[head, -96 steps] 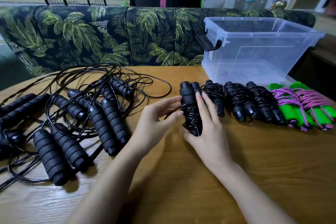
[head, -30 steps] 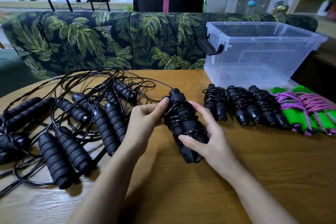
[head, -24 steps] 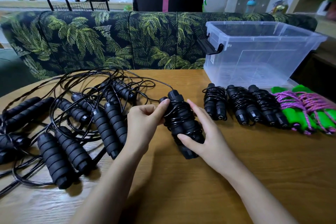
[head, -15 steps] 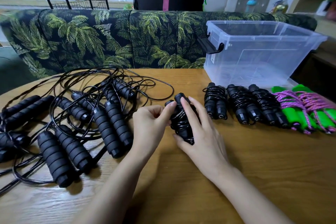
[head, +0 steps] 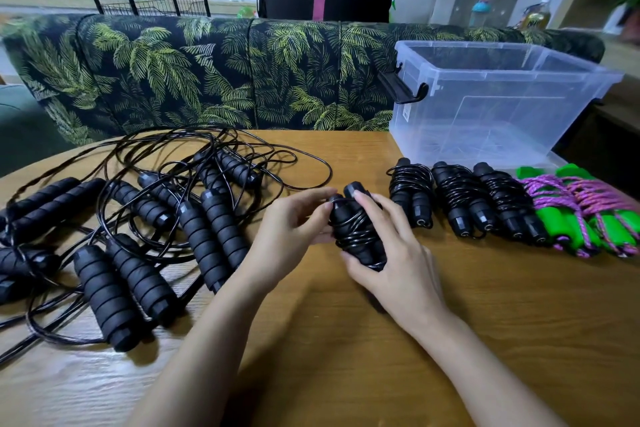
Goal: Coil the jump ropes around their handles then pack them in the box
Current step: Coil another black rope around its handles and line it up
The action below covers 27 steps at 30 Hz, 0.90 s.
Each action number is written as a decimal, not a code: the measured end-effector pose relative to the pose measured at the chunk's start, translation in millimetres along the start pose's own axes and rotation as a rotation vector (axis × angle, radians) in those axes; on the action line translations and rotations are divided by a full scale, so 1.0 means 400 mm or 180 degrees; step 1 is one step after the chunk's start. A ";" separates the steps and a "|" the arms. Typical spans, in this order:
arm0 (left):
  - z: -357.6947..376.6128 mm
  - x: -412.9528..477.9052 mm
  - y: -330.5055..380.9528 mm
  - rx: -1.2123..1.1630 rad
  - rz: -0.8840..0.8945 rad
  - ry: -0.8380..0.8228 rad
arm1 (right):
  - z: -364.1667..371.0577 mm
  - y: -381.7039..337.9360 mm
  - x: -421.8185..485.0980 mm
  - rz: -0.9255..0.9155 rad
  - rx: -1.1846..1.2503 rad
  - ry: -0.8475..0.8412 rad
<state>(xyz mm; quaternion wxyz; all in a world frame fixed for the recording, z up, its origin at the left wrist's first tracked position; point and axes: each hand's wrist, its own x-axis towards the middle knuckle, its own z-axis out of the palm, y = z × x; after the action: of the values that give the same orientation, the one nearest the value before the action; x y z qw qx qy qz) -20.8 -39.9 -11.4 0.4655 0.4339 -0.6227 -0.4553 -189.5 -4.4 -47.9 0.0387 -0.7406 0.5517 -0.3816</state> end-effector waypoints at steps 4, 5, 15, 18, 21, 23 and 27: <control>-0.006 0.000 0.001 0.0202 0.0173 -0.0057 | -0.006 0.003 0.000 -0.0034 -0.0116 -0.0109; -0.008 -0.001 0.001 0.0187 0.0182 -0.0024 | -0.007 0.002 0.000 -0.0059 -0.0174 -0.0134; -0.032 -0.002 0.019 -0.0375 -0.0112 0.0004 | -0.013 -0.010 -0.004 -0.0280 -0.0200 -0.0006; -0.039 -0.001 0.028 -0.0676 -0.0332 -0.0038 | -0.015 -0.010 -0.004 -0.0345 -0.0144 -0.0002; -0.045 0.001 0.033 -0.0848 -0.0488 -0.0080 | -0.018 -0.012 -0.003 -0.0327 0.0012 -0.0089; -0.048 0.001 0.034 -0.0943 -0.0556 -0.0105 | -0.019 -0.011 -0.002 -0.0334 0.0042 -0.0129; -0.047 0.001 0.039 -0.1144 -0.0696 -0.0187 | -0.022 -0.008 -0.002 -0.0389 0.0156 -0.0126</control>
<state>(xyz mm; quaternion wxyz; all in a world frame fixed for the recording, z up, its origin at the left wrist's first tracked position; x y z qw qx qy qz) -4.3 -40.2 6.8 0.4649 0.3954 -0.4940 -0.6193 -192.6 0.8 -40.7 0.0443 -0.7791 0.4952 -0.3819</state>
